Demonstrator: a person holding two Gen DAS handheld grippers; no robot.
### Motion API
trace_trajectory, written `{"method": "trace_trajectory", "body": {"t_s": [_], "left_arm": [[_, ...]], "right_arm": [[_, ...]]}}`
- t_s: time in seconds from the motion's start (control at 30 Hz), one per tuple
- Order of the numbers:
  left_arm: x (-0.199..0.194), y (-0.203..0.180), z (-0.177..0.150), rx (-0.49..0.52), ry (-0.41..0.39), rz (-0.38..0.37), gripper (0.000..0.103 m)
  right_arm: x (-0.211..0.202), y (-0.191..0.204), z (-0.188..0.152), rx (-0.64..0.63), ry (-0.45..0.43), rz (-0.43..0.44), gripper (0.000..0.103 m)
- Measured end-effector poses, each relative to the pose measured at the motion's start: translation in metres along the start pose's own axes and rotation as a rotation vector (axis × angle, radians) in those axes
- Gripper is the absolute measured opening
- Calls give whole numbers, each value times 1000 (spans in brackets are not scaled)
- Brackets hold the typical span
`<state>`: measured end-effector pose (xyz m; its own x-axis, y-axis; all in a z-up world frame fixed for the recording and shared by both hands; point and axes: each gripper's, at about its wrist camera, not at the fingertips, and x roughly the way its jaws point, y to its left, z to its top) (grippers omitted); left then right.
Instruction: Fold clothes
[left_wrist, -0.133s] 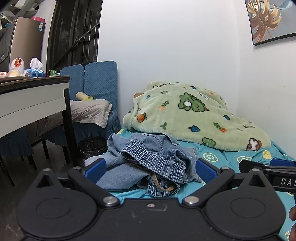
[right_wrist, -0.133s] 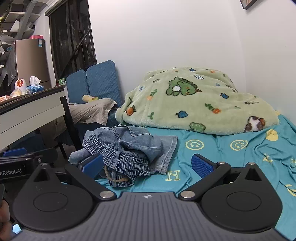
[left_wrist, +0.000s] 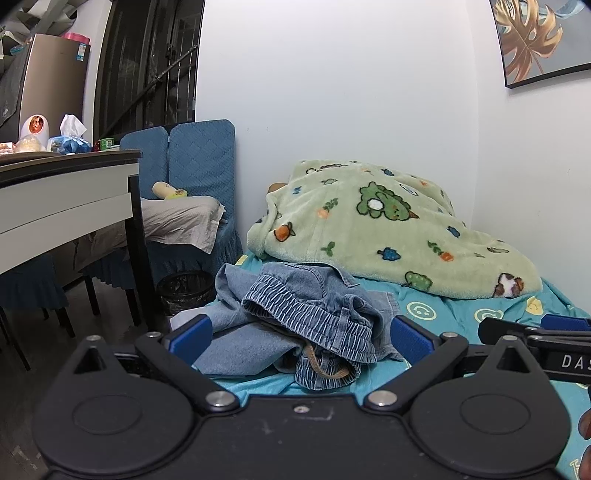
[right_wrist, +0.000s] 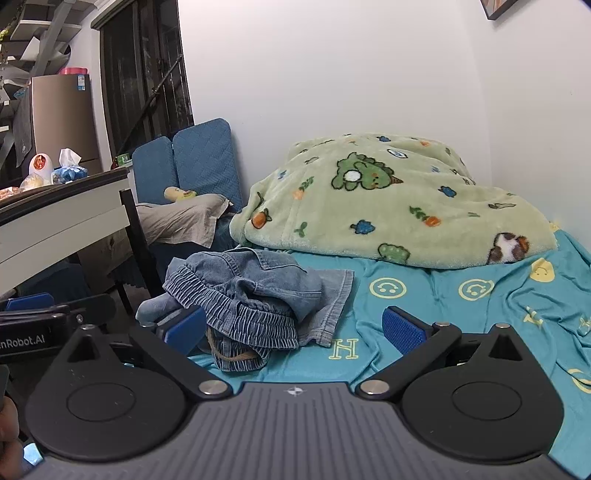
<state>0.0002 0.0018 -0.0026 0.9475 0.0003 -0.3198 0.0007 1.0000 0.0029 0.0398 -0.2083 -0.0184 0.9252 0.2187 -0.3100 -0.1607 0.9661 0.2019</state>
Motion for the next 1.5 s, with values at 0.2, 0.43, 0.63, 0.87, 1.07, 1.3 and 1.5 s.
{"method": "trace_trajectory", "body": {"t_s": [0.2,0.43,0.63,0.87,1.07,1.3,1.5], "left_arm": [[1,3,-3,0,7,2,103],[2,5,-6,0,11,2,103],[1,5,-7,-2,7,1,103],[-3,3,-6,4,-4,-3,103],[-3,3,-5,-1,-1,-1,103],[-3,2,-4,0,0,0,103],[-3,1,-1,2,2,0,103]], "right_arm": [[-4,-3,-2,-1,-11,4,103],[0,2,1,-23,1,-5,103],[0,1,1,-19,2,3,103],[0,-1,0,-13,4,9,103],[-1,1,1,-14,0,6,103],[0,0,0,-12,-2,5,103],[-2,-1,1,-1,-6,9,103]]}}
